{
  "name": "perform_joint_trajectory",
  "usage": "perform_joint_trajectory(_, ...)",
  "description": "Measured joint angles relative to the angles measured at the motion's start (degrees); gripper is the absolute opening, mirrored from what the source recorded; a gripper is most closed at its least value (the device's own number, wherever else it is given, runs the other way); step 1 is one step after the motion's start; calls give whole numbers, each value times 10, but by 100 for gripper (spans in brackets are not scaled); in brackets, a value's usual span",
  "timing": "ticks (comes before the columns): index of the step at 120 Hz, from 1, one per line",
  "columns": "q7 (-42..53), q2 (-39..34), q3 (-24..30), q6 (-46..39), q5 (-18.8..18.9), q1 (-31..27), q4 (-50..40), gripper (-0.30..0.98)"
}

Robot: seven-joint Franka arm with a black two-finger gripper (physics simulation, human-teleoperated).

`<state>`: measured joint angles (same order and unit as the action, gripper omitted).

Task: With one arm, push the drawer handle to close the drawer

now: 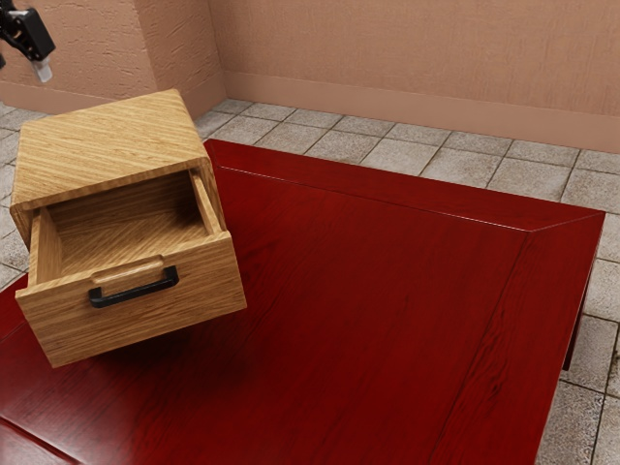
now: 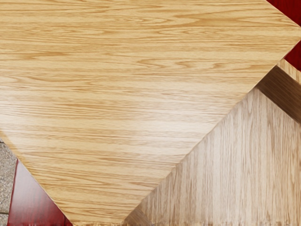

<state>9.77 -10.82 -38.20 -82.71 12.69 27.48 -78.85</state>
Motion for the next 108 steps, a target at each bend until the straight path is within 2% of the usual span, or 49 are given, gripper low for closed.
perform_joint_trajectory(26,16,16,11,16,-15,-4,-27,69)
perform_joint_trajectory(36,19,11,78,19,-24,-49,-53,68)
perform_joint_trajectory(42,19,8,110,21,-27,-70,-70,60)
perform_joint_trajectory(60,15,-12,194,22,-29,-120,-134,26)
perform_joint_trajectory(70,-4,-25,233,21,-31,-135,-165,13)
perform_joint_trajectory(85,-51,-53,264,20,-42,-145,-218,2)
perform_joint_trajectory(108,-145,-96,294,11,-67,-147,-293,-6)
